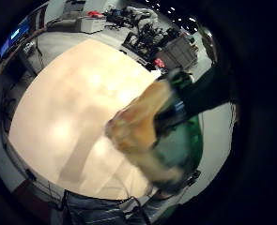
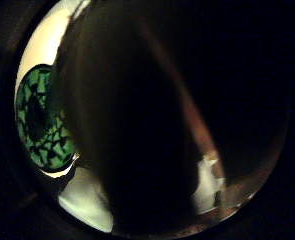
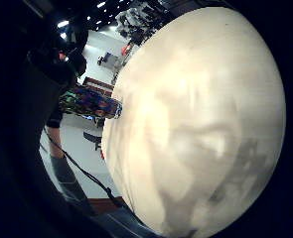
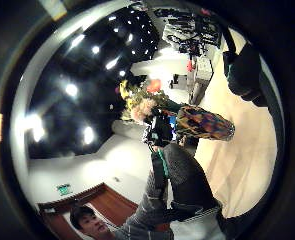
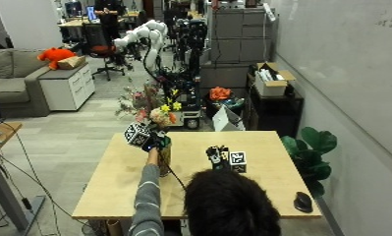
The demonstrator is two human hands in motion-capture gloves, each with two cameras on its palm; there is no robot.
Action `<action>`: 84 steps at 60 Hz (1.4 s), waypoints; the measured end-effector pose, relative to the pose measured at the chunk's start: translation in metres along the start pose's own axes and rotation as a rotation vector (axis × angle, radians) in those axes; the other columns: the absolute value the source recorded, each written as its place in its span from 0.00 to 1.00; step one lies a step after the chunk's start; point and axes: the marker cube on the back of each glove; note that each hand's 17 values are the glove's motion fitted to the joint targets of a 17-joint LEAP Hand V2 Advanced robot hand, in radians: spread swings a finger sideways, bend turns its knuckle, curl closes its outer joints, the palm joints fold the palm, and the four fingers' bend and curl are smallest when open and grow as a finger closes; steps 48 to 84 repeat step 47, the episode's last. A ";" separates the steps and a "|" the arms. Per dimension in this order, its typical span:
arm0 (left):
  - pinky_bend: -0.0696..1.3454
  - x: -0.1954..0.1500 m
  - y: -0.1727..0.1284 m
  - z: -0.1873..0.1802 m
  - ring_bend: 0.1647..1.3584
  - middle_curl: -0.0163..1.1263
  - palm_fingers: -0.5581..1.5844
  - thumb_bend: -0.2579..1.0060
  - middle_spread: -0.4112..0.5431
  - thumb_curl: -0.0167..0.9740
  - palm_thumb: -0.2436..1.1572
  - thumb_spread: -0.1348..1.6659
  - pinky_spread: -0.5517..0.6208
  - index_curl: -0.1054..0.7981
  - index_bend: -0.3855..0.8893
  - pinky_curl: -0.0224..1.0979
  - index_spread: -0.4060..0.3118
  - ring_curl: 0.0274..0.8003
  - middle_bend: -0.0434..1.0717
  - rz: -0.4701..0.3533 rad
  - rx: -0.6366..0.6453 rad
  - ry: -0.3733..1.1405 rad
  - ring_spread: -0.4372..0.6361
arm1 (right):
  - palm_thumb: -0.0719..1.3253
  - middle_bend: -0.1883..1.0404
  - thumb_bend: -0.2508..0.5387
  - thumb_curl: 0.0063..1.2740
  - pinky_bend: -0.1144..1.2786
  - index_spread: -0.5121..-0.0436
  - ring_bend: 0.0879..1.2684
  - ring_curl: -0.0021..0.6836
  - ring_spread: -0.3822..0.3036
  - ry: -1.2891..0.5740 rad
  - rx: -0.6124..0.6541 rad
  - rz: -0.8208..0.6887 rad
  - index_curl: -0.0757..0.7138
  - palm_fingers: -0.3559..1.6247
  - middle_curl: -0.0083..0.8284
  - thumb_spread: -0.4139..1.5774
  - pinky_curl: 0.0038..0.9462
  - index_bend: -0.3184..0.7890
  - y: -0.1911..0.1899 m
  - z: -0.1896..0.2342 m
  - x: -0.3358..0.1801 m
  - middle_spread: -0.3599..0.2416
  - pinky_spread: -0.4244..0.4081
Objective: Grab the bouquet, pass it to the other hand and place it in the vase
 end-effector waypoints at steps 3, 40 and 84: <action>0.36 -0.019 0.015 -0.019 0.40 0.35 0.20 0.17 0.59 0.34 0.38 0.57 0.74 0.44 0.35 0.33 0.77 0.39 0.35 -0.183 -0.022 -0.243 0.64 | 0.41 0.32 0.29 0.28 0.21 0.59 0.25 0.58 0.28 0.061 0.012 0.027 0.48 0.72 0.53 0.73 0.35 0.41 0.002 -0.005 0.004 0.43 0.51; 0.32 -0.023 0.050 -0.072 0.39 0.34 0.26 0.18 0.71 0.35 0.36 0.55 0.81 0.31 0.38 0.31 0.82 0.34 0.31 -0.235 0.037 -0.125 0.75 | 0.42 0.33 0.29 0.29 0.21 0.60 0.23 0.58 0.28 0.181 0.019 0.301 0.51 0.72 0.54 0.74 0.34 0.41 0.013 -0.019 -0.047 0.43 0.51; 0.32 -0.032 0.052 -0.076 0.40 0.35 0.27 0.18 0.67 0.35 0.36 0.55 0.79 0.31 0.39 0.31 0.81 0.34 0.33 -0.240 0.035 -0.117 0.72 | 0.42 0.33 0.29 0.29 0.21 0.60 0.23 0.59 0.28 0.197 0.017 0.410 0.51 0.72 0.54 0.74 0.33 0.41 0.018 -0.012 -0.047 0.43 0.51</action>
